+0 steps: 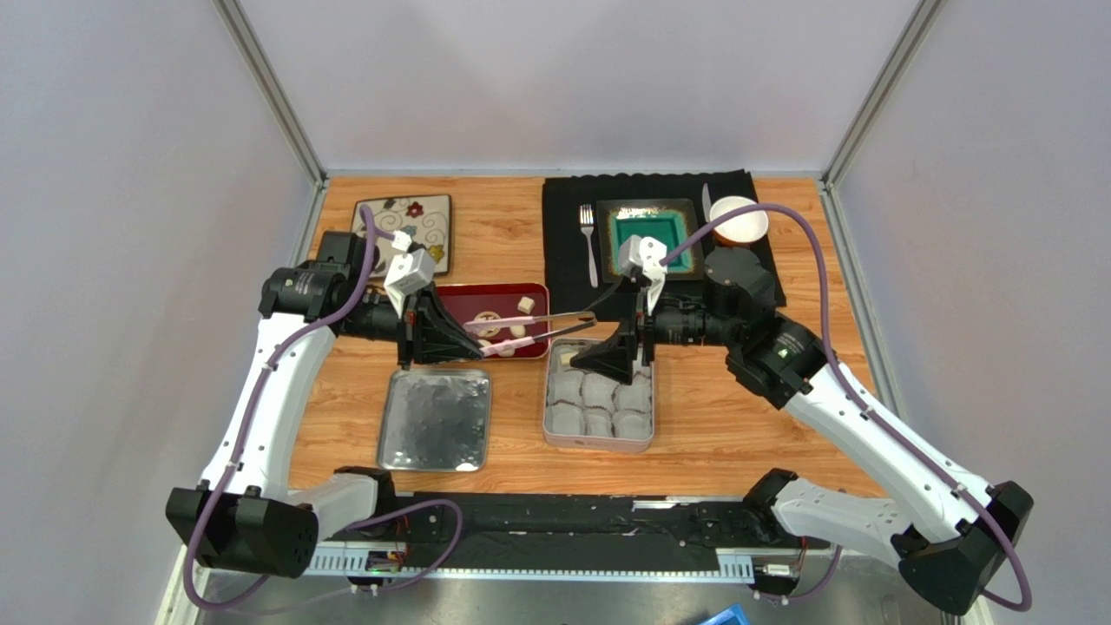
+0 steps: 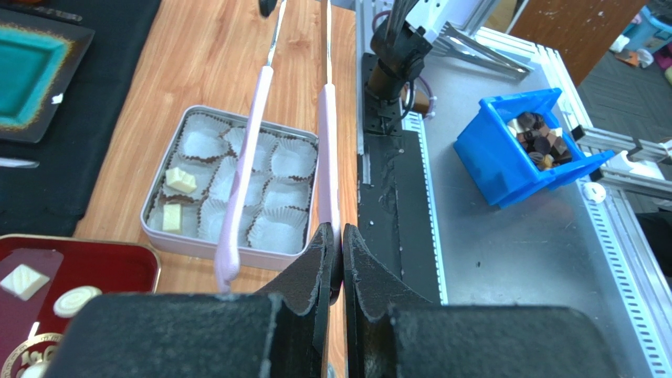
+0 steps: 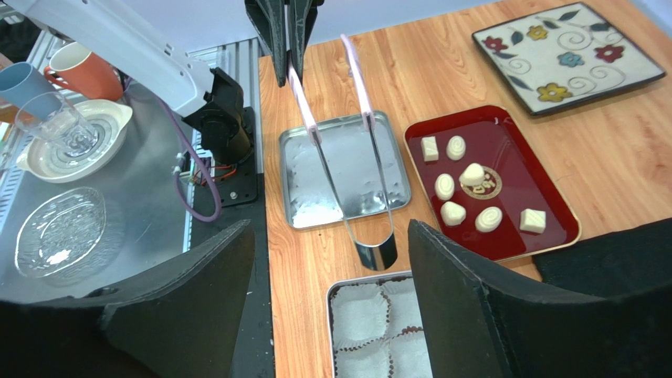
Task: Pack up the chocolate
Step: Move the plate to the center of the board.
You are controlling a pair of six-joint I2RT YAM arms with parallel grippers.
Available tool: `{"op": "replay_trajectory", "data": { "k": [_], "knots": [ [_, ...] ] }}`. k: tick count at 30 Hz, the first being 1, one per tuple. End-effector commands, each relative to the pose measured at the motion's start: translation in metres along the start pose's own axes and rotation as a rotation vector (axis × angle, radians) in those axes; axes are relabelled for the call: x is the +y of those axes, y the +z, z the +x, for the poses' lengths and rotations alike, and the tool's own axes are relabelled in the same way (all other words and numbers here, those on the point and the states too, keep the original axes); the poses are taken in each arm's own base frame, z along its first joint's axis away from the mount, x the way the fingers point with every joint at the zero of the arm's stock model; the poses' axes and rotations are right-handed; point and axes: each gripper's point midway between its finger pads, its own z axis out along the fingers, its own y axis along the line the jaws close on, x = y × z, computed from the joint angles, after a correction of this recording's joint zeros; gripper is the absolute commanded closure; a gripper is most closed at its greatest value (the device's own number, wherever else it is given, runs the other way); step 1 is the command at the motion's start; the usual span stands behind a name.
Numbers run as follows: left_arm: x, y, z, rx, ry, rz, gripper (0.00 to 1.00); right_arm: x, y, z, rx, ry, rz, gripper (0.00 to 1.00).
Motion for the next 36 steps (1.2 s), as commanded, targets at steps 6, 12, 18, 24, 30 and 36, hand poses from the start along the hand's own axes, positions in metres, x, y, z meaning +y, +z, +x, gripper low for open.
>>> {"op": "replay_trajectory", "data": {
  "k": [6,12,18,24,30,36],
  "knots": [
    [-0.028,0.008,-0.009,-0.067,-0.14,0.111,1.0,-0.004,0.023,-0.017,-0.066,0.003,-0.034,0.23],
    [-0.027,0.01,-0.008,-0.073,-0.158,0.124,1.0,-0.007,0.034,-0.024,-0.105,0.004,-0.036,0.26],
    [-0.025,0.011,-0.011,-0.097,-0.16,0.137,1.0,-0.001,0.048,-0.019,-0.106,0.025,-0.068,0.3],
    [-0.024,0.011,-0.011,-0.102,-0.167,0.141,1.0,0.0,0.053,-0.02,-0.128,0.027,-0.06,0.33],
    [-0.022,0.011,-0.01,-0.104,-0.185,0.142,1.0,0.006,0.056,-0.018,-0.121,0.028,-0.074,0.34],
    [-0.017,0.012,-0.009,-0.093,-0.184,0.131,1.0,0.015,0.057,-0.012,-0.082,0.024,-0.091,0.36]
  ]
}}
